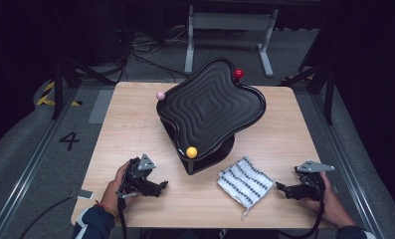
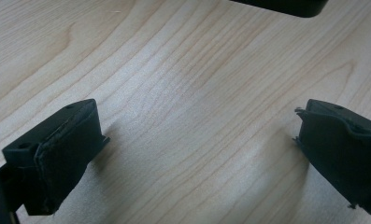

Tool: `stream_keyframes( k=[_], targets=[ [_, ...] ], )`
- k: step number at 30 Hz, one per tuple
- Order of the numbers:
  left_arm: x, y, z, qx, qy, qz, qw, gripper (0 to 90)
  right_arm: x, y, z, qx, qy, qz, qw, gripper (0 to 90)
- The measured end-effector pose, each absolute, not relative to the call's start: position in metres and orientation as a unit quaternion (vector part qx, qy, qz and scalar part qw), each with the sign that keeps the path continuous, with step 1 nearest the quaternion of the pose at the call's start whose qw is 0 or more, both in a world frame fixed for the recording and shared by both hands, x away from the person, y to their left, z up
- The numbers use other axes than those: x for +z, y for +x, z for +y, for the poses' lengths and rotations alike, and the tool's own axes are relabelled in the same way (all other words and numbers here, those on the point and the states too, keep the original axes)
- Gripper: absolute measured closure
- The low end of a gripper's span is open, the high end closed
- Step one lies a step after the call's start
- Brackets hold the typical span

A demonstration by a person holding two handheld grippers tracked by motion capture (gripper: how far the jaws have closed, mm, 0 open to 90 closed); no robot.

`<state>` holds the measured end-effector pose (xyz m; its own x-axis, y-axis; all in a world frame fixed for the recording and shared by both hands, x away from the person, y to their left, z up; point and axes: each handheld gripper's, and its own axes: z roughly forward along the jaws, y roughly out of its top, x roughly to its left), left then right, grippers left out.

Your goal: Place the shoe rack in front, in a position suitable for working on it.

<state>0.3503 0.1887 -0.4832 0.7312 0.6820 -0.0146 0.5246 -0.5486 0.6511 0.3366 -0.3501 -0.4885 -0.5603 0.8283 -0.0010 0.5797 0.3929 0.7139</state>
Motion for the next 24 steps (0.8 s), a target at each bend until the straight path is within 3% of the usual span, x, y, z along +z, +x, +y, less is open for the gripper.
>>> stream_keyframes(
  k=[20,24],
  targets=[
    [-0.482,0.345,0.202,0.119,0.873,0.349,0.319,0.5,-0.486,0.335,-0.351,0.334,0.41,0.833,0.165,1.1],
    [-0.478,0.344,0.198,0.132,0.877,0.337,0.315,7.1,-0.485,0.331,-0.351,0.338,0.406,0.833,0.166,5.8]
  ],
)
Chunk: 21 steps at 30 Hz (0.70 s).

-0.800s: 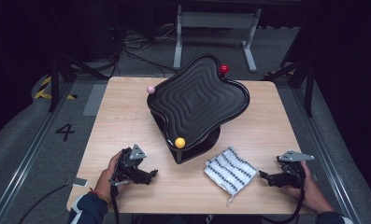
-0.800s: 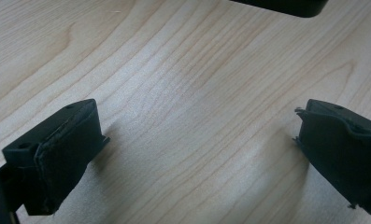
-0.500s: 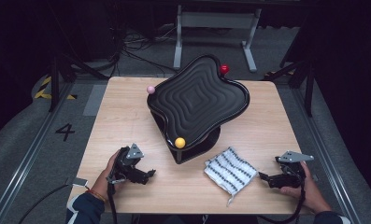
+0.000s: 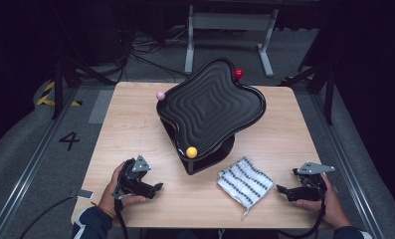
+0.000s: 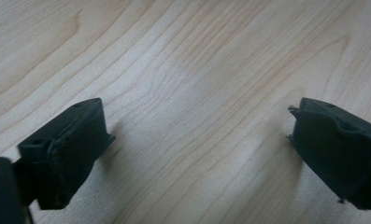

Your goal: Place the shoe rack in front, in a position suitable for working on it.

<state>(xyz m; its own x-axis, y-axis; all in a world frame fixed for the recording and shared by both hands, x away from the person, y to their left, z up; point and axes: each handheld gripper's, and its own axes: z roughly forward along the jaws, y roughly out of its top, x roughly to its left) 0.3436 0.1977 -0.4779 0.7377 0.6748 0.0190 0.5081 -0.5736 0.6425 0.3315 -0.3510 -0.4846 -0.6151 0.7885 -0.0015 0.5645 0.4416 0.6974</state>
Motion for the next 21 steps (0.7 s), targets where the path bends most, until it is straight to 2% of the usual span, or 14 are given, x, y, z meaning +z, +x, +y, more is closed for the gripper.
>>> stream_keyframes(
  k=[2,4,7,18,20,21],
  targets=[
    [-0.477,0.343,0.194,0.133,0.876,0.333,0.322,18.1,-0.485,0.331,-0.351,0.339,0.406,0.832,0.168,5.6],
    [-0.477,0.342,0.189,0.136,0.879,0.325,0.323,15.8,-0.486,0.331,-0.351,0.342,0.406,0.83,0.169,5.7],
    [-0.474,0.341,0.183,0.129,0.883,0.309,0.33,20.9,-0.486,0.33,-0.352,0.346,0.407,0.828,0.17,5.6],
    [-0.457,0.341,0.148,0.136,0.876,0.265,0.379,29.5,-0.486,0.33,-0.352,0.347,0.403,0.83,0.168,6.1],
    [-0.454,0.342,0.139,0.139,0.874,0.254,0.391,31.8,-0.485,0.33,-0.351,0.345,0.403,0.831,0.167,8.4],
    [-0.452,0.342,0.137,0.139,0.875,0.252,0.39,33.2,-0.484,0.33,-0.35,0.345,0.404,0.832,0.163,13.3]
  ],
)
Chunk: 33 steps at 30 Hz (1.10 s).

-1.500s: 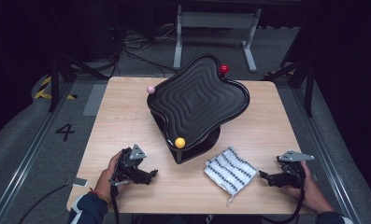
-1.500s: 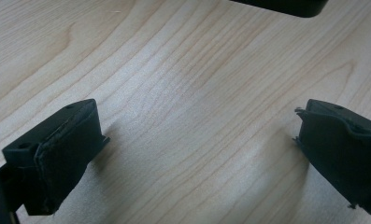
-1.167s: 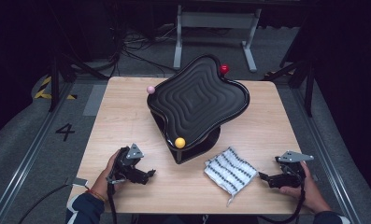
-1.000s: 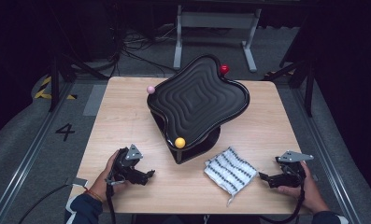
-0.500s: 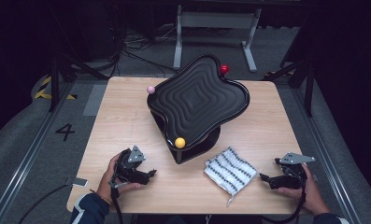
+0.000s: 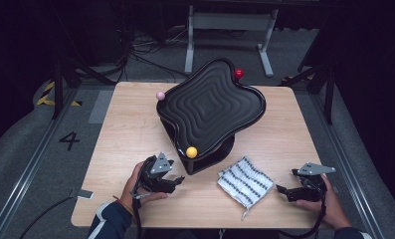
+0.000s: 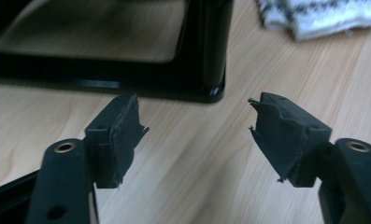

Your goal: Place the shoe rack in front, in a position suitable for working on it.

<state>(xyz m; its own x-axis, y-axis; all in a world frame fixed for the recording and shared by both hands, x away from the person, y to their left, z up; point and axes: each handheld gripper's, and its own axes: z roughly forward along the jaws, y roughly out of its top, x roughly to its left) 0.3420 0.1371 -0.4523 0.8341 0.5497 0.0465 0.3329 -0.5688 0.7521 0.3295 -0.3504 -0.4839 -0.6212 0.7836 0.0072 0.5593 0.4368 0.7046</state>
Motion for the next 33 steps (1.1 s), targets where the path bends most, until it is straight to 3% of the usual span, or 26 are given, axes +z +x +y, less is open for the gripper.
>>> stream_keyframes(
  k=[2,11,22,31,33],
  targets=[
    [-0.45,0.344,0.132,0.139,0.873,0.247,0.396,35.9,-0.48,0.328,-0.348,0.351,0.398,0.833,0.155,21.2],
    [-0.446,0.353,0.117,0.143,0.863,0.245,0.418,38.9,-0.449,0.318,-0.312,0.389,0.354,0.833,0.17,18.0],
    [-0.449,0.358,0.107,0.115,0.858,0.237,0.441,51.4,-0.462,0.332,-0.253,0.344,0.319,0.869,0.159,16.8],
    [-0.449,0.354,0.098,0.106,0.865,0.215,0.441,58.9,-0.475,0.335,-0.252,0.33,0.327,0.874,0.145,15.2],
    [-0.449,0.35,0.091,0.104,0.867,0.204,0.442,59.3,-0.478,0.337,-0.258,0.339,0.329,0.873,0.122,15.2]
  ],
)
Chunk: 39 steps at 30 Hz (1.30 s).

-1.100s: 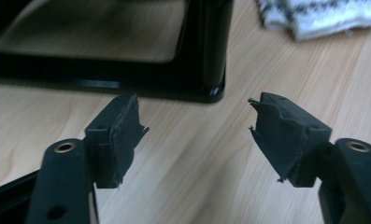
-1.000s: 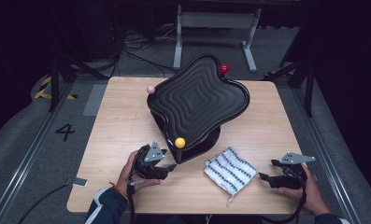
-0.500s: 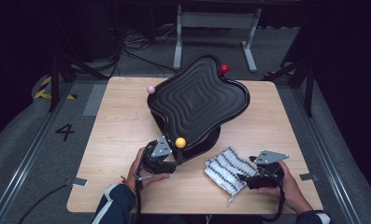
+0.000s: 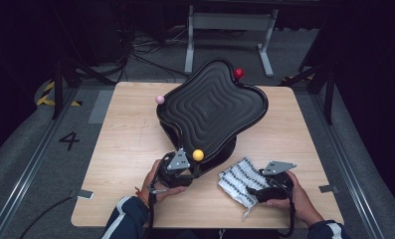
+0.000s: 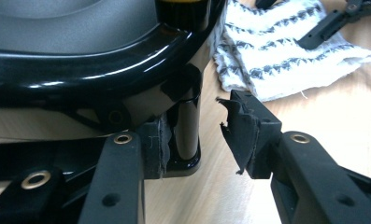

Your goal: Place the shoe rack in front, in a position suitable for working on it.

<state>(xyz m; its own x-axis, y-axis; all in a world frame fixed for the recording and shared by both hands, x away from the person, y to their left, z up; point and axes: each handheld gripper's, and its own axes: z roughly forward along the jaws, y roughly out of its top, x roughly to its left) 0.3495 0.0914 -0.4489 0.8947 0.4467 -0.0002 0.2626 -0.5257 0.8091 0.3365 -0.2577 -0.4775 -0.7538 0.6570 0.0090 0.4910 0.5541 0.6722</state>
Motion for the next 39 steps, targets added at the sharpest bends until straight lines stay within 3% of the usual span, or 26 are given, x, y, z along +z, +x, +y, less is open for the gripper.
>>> stream_keyframes(
  k=[25,39],
  targets=[
    [-0.446,0.323,0.05,0.083,0.884,0.126,0.443,53.5,-0.481,0.331,-0.272,0.355,0.315,0.872,0.122,15.3],
    [-0.444,0.328,0.1,0.108,0.883,0.179,0.42,42.7,-0.479,0.329,-0.291,0.347,0.326,0.871,0.121,15.2]
  ],
)
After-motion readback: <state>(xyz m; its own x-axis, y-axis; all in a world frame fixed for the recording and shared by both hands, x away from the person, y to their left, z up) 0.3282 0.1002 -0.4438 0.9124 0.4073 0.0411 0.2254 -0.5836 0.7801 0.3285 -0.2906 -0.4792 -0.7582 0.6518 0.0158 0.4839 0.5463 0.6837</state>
